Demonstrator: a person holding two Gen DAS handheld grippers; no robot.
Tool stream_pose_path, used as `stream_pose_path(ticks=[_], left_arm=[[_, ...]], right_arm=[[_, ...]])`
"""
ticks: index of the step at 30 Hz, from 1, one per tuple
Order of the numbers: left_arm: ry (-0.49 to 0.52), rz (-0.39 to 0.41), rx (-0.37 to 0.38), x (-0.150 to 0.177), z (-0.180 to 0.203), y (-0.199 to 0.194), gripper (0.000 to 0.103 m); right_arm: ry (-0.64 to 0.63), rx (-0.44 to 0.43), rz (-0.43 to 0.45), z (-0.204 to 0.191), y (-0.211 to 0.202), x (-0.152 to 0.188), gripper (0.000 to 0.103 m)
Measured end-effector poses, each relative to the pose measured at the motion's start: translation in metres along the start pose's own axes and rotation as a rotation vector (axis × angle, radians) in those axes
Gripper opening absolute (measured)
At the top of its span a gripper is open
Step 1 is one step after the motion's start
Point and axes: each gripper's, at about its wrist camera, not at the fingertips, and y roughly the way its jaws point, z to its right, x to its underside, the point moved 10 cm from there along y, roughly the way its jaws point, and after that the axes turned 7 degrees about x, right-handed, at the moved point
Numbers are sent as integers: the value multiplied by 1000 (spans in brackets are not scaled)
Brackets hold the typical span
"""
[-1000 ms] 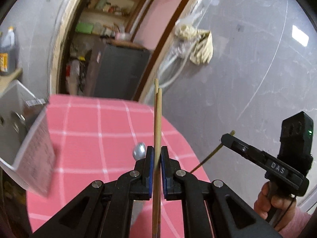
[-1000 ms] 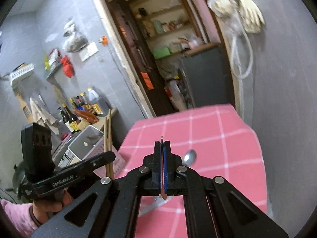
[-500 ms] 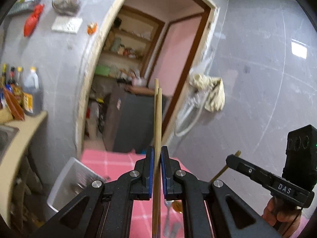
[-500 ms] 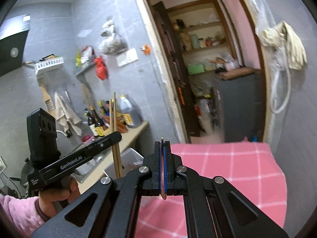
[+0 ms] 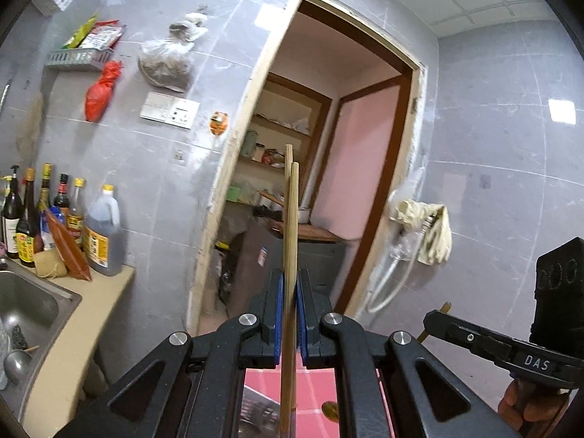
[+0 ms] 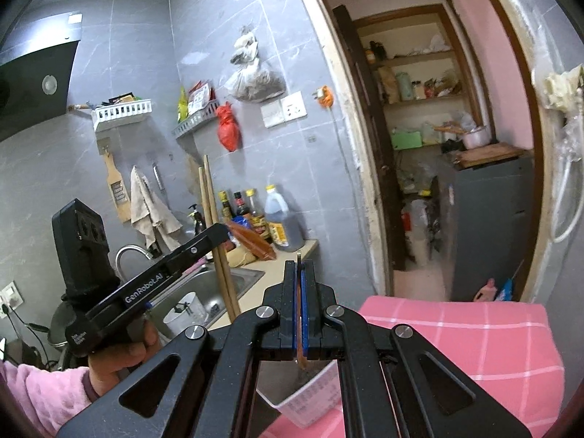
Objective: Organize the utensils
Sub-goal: 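Lift the chopsticks with the left tool while the right tool carries the gold spoon to the basket, then lower the chopsticks into the basket and open the left tool while the right tool drops the gold spoon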
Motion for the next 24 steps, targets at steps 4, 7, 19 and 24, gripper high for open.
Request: stream_pose_path(ticks=[4,7,19,24], left_arm=[[-8,1,-27,9,-17,6,7],[1,-11,-39,20,-26,10,7],[0,-95,-54,71,-42,16,7],[-18,-150,-47,83,-42,15,7]], right_arm=[[4,-13,-68,-8,27,17,2],[26,-21,-116,-8,43,37,2],[62,-27,-275,-2,88,112,2],[46,-33,-313,-4,91,126,3]])
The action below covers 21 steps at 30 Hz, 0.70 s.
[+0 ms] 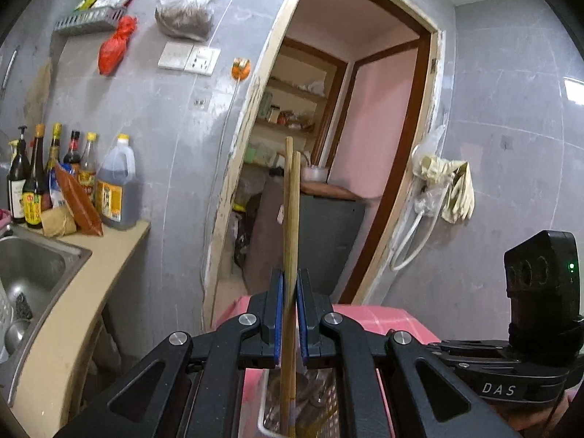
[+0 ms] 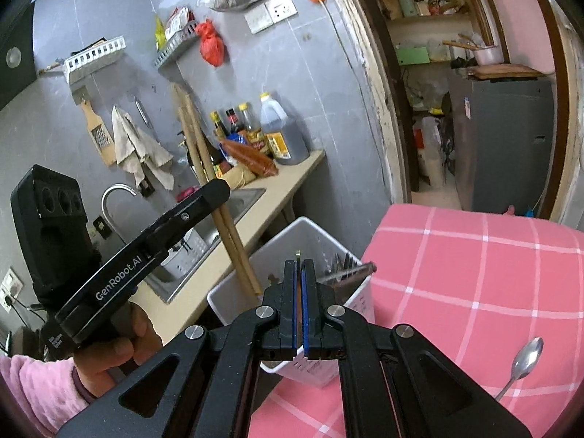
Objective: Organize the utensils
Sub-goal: 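Lower the chopsticks into the basket and open the left tool while the right tool drops the gold spoon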
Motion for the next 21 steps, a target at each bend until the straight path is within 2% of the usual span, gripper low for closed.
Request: stream_pose_path(ticks=[5,8,9,12,14,15,17,19,21], left_arm=[[-36,-27,20,5,-3,-4,10],[-54,-31,32,6,-3,-6,24],[-57,-30,31,6,-2,-7,32],[-63,-28,35,6,0,-9,36],[-58,-26,30,7,2,-11,43],[-52,-22,26,7,3,-12,49],[-35,-14,19,6,8,-15,58],[-13,-5,2,6,15,-19,75],[4,2,-10,5,21,-21,82]], right_arm=[[14,-7,-13,2,-1,6,4],[22,-4,-3,4,-5,7,4],[28,-4,3,5,-6,6,4],[41,21,28,11,-14,4,4],[41,56,63,17,-25,1,6],[41,72,78,21,-30,-1,9],[46,116,121,30,-44,-3,33],[57,155,167,38,-59,-7,42],[67,200,204,48,-74,-10,43]])
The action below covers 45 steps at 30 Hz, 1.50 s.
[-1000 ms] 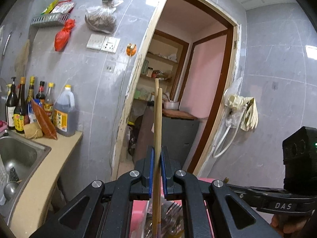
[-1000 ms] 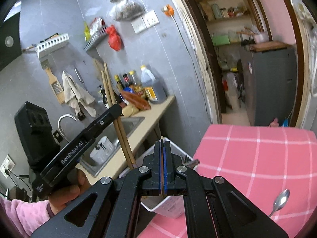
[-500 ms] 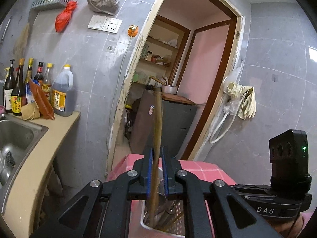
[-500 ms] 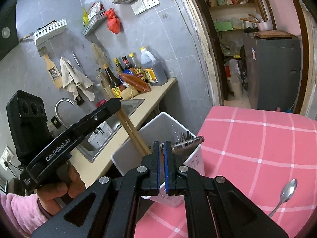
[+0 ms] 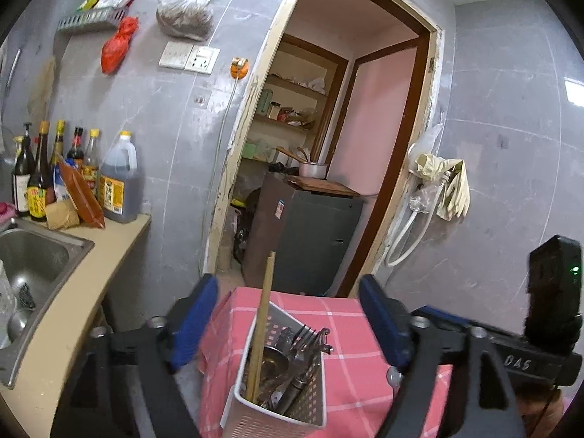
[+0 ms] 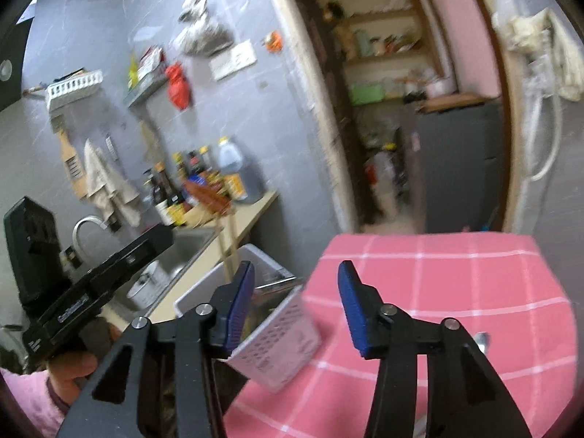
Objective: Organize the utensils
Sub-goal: 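Lower the chopsticks into the basket and open the left tool while the right tool drops the gold spoon, then move both tools down over the silver spoon and silver knife on the cloth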
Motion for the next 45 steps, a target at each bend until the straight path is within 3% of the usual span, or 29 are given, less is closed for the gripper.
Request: stream_pose_path(ticks=[3,6,9,11,14,23,31,36,43,45], left_arm=[[38,8,-21,0,12,-3,95],[80,31,-48,1,26,-6,103],[106,36,-58,5,40,-7,103],[118,29,-63,9,48,-6,103],[137,24,-62,17,62,-5,103],[187,-3,-26,44,108,3,103],[184,-61,-3,79,129,26,103],[179,-153,14,109,134,48,103],[146,-322,108,150,140,85,102],[130,-368,131,163,141,97,98]], right_arm=[[16,70,72,22,-22,-9,53],[35,135,142,44,-45,-17,71],[44,206,200,67,-69,-23,82],[47,238,224,80,-80,-25,94],[42,282,246,100,-96,-23,101],[20,370,201,152,-110,5,102],[24,390,150,188,-101,34,102],[37,377,70,205,-79,61,102],[101,326,-79,230,-44,105,102],[112,310,-112,235,-36,117,101]])
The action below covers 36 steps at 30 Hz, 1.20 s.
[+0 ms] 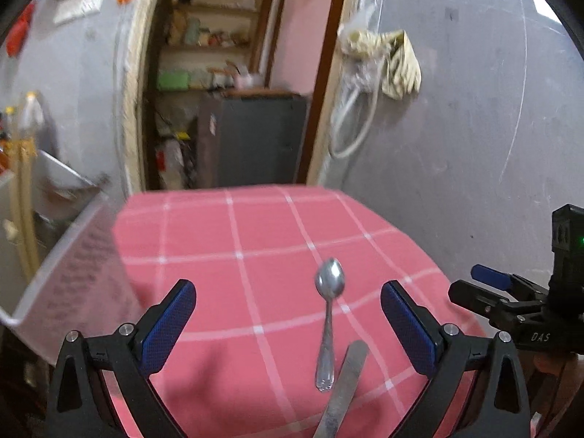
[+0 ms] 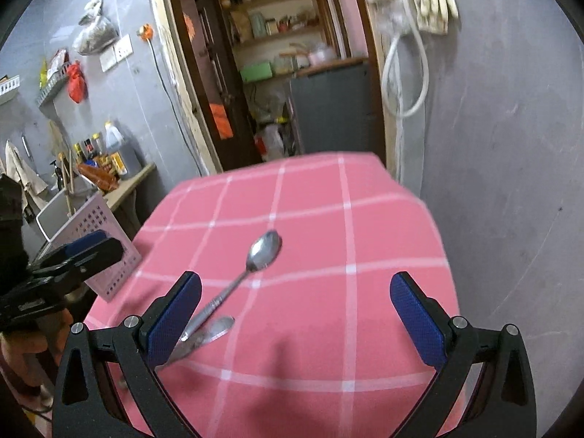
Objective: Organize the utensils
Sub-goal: 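Move both tools down over the silver spoon and silver knife on the cloth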
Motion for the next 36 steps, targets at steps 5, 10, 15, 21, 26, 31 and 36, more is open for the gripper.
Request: stream_pose_path(ticks=[5,10,15,21,26,31,36], left_arm=[[-57,-114,80,19,-1,40,77],[-115,-234,150,37,-5,73,62],[-110,-308,192,47,-2,89,61],[2,-379,165,54,10,109,61],[114,-390,113,53,17,113,60],[268,-428,52,57,21,112,58],[208,-439,24,52,4,104,28]], right_arm=[[-16,-47,-72,-4,21,23,88],[-29,-70,-140,-18,32,50,83],[-12,-60,-167,-24,34,66,83],[-5,-26,-170,-17,34,64,83],[6,-10,-166,-11,30,62,83],[8,-3,-171,-12,29,62,83],[6,4,-181,-17,28,63,83]])
